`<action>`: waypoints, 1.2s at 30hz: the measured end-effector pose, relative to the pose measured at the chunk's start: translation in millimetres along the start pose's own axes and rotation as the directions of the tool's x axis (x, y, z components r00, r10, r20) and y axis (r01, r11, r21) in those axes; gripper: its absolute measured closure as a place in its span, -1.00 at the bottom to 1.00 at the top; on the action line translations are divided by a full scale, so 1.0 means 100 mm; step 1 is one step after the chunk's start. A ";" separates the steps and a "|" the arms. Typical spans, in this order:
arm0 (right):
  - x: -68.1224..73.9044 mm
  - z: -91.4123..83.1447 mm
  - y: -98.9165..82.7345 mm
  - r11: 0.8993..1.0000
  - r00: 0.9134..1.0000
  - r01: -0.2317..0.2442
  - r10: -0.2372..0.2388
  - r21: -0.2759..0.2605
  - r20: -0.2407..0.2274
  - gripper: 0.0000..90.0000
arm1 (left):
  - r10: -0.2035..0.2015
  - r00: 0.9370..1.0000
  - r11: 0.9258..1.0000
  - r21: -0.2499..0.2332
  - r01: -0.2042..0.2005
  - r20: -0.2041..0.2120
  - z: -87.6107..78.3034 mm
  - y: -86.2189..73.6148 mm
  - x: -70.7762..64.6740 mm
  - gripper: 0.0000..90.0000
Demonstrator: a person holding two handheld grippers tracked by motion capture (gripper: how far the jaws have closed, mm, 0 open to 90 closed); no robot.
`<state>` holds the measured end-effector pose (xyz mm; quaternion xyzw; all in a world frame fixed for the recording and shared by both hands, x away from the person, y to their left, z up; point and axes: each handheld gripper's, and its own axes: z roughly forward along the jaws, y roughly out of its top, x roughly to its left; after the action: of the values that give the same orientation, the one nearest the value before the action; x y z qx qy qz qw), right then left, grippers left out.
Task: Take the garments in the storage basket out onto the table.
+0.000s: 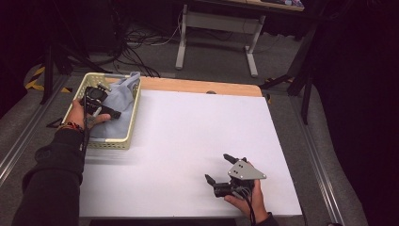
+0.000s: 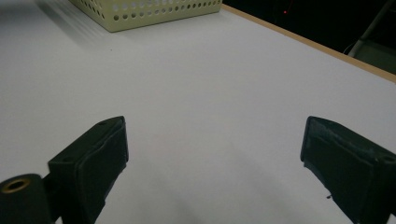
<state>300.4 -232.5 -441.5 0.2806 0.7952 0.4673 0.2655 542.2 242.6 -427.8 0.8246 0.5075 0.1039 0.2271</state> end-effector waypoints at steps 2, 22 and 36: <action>0.01 0.01 -0.01 1.000 1.000 -0.001 0.001 0.012 -0.010 -0.81 | 0.018 1.000 0.999 0.031 -0.019 0.022 0.03 0.01 -0.02 -0.83; 0.03 0.08 -0.01 0.998 1.000 -0.005 0.006 0.062 -0.019 -0.72 | 0.084 0.996 0.996 0.024 -0.085 0.031 -0.16 0.04 -0.10 0.50; 0.01 0.05 -0.01 0.999 1.000 -0.011 0.011 0.047 -0.004 -0.72 | -0.012 1.000 0.951 -0.308 0.020 0.027 -0.78 -0.10 -0.07 0.51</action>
<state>302.8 -229.4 -444.9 0.2902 0.8049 0.4508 0.2546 499.7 260.9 -363.8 0.7761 0.4890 0.1696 0.3602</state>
